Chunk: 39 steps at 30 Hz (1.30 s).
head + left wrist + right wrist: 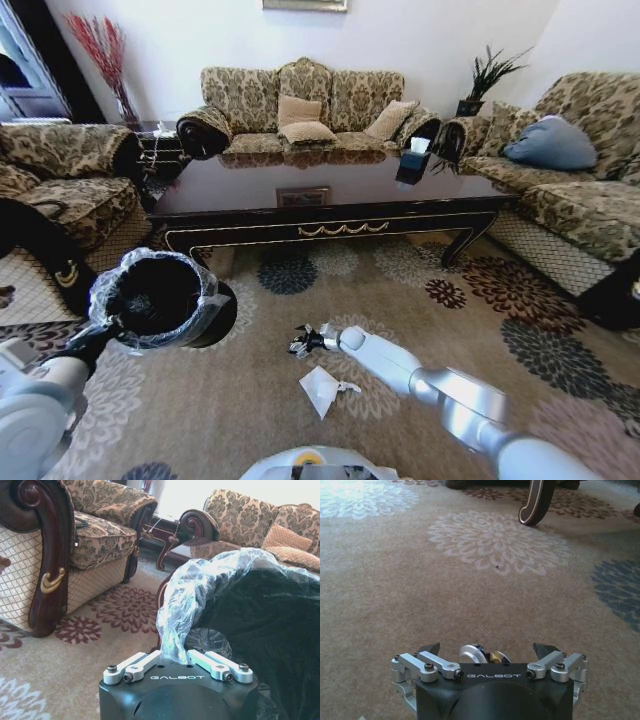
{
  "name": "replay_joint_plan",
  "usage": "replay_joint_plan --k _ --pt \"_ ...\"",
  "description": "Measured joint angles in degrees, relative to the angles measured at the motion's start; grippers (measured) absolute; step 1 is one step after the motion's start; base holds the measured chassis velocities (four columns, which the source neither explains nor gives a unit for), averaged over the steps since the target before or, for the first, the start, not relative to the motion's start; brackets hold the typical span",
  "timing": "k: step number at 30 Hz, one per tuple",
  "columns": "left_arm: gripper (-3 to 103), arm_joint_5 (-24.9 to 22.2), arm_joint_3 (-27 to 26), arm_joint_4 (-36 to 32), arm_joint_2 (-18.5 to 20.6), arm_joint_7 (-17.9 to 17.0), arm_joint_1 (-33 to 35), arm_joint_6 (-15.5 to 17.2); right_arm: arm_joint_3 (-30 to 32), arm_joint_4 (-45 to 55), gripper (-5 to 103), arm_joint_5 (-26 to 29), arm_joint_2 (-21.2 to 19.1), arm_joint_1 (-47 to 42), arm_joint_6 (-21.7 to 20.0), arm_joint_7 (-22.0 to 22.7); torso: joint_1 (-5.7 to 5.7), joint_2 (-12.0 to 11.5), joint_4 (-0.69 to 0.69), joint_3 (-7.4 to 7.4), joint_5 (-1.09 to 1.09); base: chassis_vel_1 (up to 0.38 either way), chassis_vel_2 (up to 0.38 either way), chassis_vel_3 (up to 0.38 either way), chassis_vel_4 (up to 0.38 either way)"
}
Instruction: Move to the front of the table and pick up the trash from the floor, then place it into the trash bin.
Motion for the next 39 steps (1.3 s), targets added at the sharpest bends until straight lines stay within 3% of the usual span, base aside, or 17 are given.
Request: replay_joint_plan --k 8,18,39 --pt "2 -0.18 -0.14 -0.82 -0.54 -0.12 0.56 0.00 -3.42 -1.37 100 -1.09 -0.32 2.13 -0.57 -2.22 0.00 0.00 0.01 0.00 -0.01 0.000 0.000 0.000 0.000" --pt "2 -0.48 -0.19 -1.86 -1.05 -0.22 1.44 0.00 -4.62 -3.51 100 -1.41 0.91 2.41 -1.46 4.01 0.00 0.00 0.01 0.00 0.00 0.000 0.000 0.000 0.000" --pt "2 0.12 -0.23 -2.36 -1.56 -0.23 1.95 0.00 -6.23 -6.24 100 -1.24 2.72 1.55 -1.05 4.93 0.00 0.00 0.02 0.00 -0.01 0.000 0.000 0.000 0.000"
